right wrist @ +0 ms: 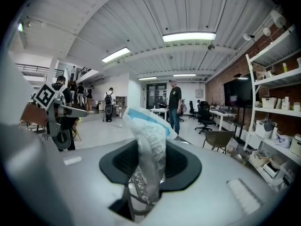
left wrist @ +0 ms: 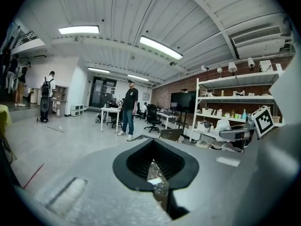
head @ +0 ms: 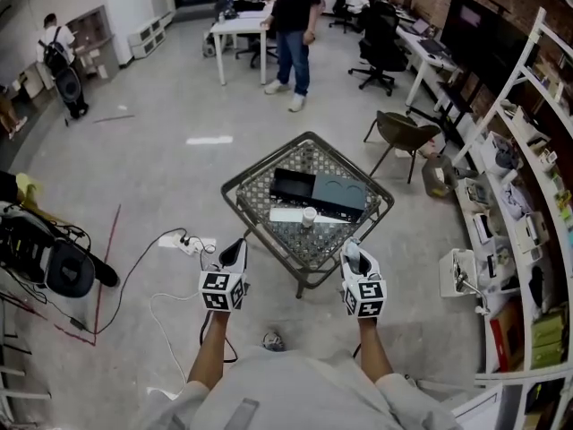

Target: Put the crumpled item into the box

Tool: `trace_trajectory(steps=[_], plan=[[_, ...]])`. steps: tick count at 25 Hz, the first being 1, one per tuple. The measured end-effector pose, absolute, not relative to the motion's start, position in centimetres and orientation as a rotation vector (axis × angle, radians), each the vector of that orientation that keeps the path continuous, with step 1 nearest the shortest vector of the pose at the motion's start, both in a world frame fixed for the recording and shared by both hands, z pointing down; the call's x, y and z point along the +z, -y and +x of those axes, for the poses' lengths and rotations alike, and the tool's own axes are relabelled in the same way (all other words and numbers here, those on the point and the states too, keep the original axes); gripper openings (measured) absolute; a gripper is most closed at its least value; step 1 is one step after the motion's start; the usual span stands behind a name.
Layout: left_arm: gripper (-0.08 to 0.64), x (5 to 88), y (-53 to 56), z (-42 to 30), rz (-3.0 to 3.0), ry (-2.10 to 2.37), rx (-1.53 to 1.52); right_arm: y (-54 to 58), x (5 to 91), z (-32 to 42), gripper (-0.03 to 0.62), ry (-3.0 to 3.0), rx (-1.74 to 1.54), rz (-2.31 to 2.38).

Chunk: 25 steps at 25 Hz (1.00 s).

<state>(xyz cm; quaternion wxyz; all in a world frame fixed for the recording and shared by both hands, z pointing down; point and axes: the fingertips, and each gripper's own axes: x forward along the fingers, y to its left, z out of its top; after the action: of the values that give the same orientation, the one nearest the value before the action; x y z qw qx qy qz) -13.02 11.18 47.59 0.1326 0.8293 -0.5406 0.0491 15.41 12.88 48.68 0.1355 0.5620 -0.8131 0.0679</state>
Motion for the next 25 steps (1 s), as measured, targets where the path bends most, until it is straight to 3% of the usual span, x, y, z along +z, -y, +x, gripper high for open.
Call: trace_trajectory(steps=[25], plan=[[0.006,51.5,5.3,-15.6,2.408,1.491,0.203,4.0,51.8,12.1,0.117,2.325,0.215,1.601]])
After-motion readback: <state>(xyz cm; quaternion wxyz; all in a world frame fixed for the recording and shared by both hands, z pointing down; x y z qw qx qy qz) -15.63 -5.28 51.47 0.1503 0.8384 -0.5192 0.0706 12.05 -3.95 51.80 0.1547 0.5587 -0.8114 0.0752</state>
